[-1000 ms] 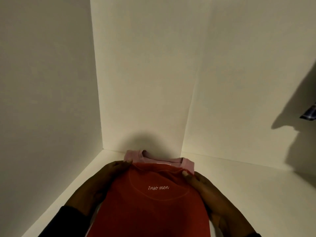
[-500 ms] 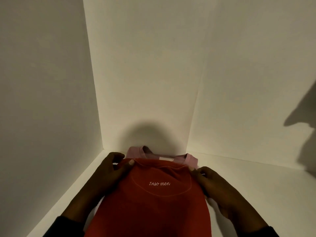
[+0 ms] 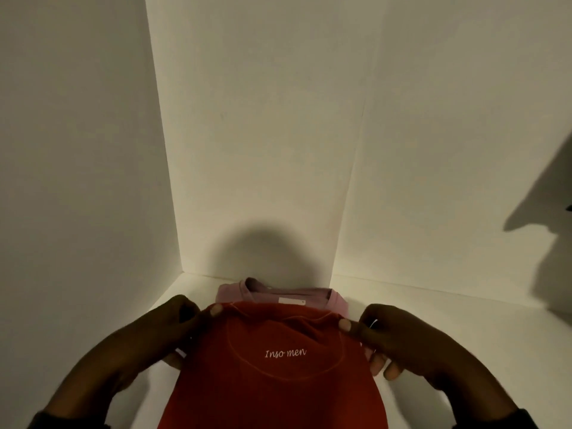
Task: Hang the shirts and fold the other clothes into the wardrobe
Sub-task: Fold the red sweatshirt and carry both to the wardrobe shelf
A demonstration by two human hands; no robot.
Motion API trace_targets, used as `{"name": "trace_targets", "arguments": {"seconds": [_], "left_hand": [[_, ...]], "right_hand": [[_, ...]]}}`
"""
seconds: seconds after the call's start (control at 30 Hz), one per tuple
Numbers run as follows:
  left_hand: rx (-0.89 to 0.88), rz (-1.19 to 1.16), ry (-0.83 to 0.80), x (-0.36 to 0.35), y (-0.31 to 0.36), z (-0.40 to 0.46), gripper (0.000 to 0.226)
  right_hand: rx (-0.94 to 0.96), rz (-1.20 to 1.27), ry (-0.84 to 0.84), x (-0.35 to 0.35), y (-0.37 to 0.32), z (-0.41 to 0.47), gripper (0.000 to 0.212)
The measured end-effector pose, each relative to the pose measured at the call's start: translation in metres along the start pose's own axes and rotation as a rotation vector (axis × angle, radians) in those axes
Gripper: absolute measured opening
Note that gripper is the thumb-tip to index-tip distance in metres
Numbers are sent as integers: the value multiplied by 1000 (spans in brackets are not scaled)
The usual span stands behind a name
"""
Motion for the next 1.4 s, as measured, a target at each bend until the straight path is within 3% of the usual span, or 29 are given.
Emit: {"name": "trace_targets", "arguments": {"seconds": [0.07,0.17,0.27,0.4,0.53,0.67,0.87,1.0,1.07,1.17,1.27,1.4], "left_hand": [[24,-25,-49,-3,0,-5,124],[13,-43,-92,-9,6,-11,118],[-11,-100,-91,-6,11,-12,105],[-12,-149,-53,-4,10,-11,106],[-128,-97,-15,1,22,-14,83],[-184,-183,-26,-2,33,-22,58],[-114,-191,27,5,22,-16,87],[-39,-155,-19,-10,11,-12,76],[-66,-202,-21,-11,15,-10,66],[-144,-409,21,-1,31,-8,73],[-153,-503,128,5,33,0,54],[-124,-202,334,4,14,10,71]], "right_hand": [[12,33,-34,-1,-4,-5,46],[38,62,-60,-5,-7,-7,36],[36,120,-56,-3,-6,-1,38],[-5,188,-42,-12,3,4,40],[41,184,-77,-15,2,6,28],[47,276,-121,-9,1,2,33],[69,434,-127,-8,-4,2,21],[-39,515,-181,-27,17,-5,22],[26,534,-144,-17,14,-5,27],[147,705,-11,6,-3,1,31],[135,781,142,8,-4,11,28],[26,410,324,-12,19,21,32]]}}
Point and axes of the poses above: each hand's wrist, its own z-axis towards the middle knuckle, its own x-axis out of the back of the hand, y = z × x, the point moved 10 cm from there along z, towards the middle knuckle, and after that the axes turned 11 degrees about y, right-handed, at the moved point
